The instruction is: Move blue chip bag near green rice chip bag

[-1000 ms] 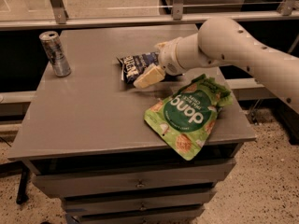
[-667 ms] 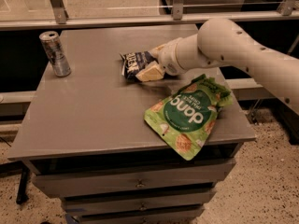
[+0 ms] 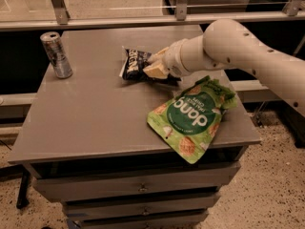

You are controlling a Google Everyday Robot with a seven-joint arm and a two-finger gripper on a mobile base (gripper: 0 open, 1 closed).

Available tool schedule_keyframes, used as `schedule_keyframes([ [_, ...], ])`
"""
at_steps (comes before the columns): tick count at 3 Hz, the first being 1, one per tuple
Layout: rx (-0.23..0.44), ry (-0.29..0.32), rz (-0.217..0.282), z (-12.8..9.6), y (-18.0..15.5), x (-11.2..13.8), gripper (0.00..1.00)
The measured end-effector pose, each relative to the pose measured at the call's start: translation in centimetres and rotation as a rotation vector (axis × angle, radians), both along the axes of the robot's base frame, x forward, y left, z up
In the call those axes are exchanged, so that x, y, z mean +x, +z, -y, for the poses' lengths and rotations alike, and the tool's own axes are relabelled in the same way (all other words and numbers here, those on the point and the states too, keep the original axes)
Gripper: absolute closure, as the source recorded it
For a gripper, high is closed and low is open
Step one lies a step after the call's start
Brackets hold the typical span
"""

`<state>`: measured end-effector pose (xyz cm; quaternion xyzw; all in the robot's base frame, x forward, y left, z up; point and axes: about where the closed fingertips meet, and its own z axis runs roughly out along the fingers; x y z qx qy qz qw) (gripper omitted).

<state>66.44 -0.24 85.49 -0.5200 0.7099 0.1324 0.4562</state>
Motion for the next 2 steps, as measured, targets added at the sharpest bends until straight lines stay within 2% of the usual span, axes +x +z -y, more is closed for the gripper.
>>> schedule_keyframes([
  [1, 0.001, -0.003, -0.001, 0.12, 0.0, -0.07, 1.0],
  [2, 0.003, 0.0, 0.001, 0.09, 0.24, -0.12, 1.0],
])
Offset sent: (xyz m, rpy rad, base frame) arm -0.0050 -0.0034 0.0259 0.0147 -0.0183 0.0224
